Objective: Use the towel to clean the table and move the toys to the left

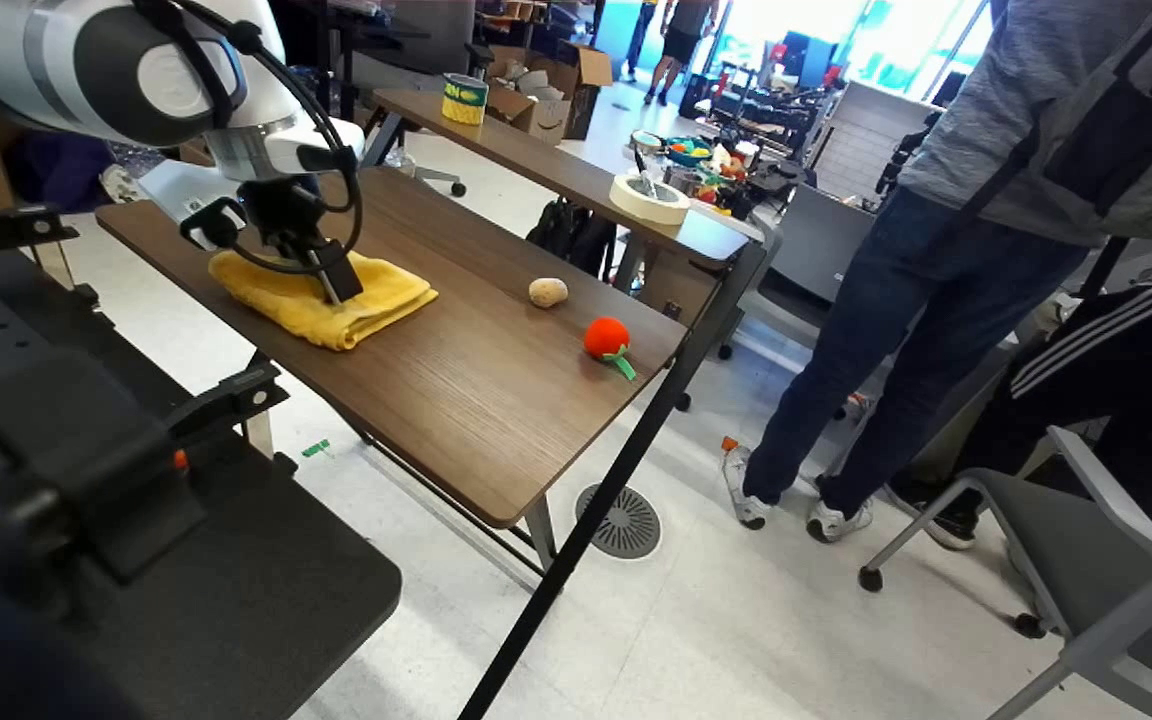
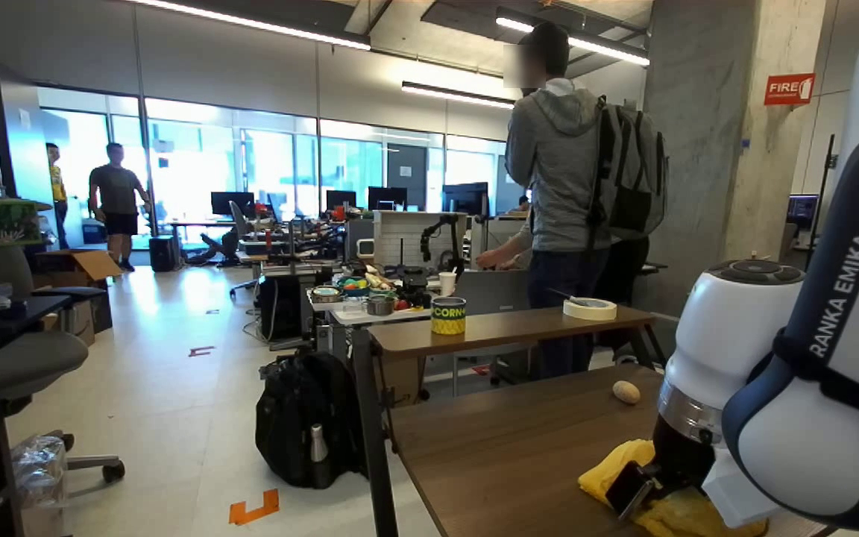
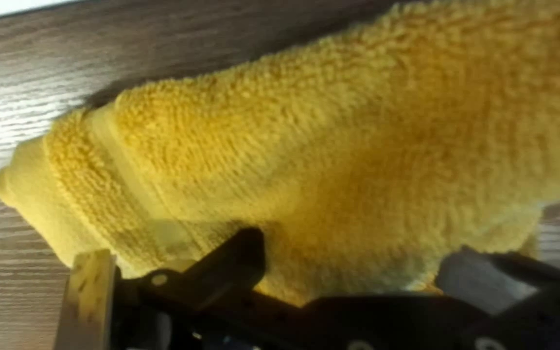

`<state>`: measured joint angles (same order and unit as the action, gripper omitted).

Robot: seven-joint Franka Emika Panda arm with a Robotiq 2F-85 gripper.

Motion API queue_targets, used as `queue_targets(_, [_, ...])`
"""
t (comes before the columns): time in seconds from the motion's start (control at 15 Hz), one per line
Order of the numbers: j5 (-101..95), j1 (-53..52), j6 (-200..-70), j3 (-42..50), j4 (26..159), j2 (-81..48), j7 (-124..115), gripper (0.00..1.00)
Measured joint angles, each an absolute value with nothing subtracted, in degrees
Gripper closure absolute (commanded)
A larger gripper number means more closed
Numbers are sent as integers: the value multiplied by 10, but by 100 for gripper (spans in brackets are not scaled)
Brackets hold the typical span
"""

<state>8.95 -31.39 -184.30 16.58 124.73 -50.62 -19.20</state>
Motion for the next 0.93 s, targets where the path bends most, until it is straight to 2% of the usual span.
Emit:
queue_targets(0.13, [84,-299,-1846,145,1242,-505,-168,0])
queue_targets(0.4, [52,-244,-1853,43,1223,-498,-110,0])
queue_targets(0.67, [26,-237,-1856,-30,1210,-499,-74,0])
queue_targets(0.93, [41,-231,-1874,-1,1207,-502,-76,0])
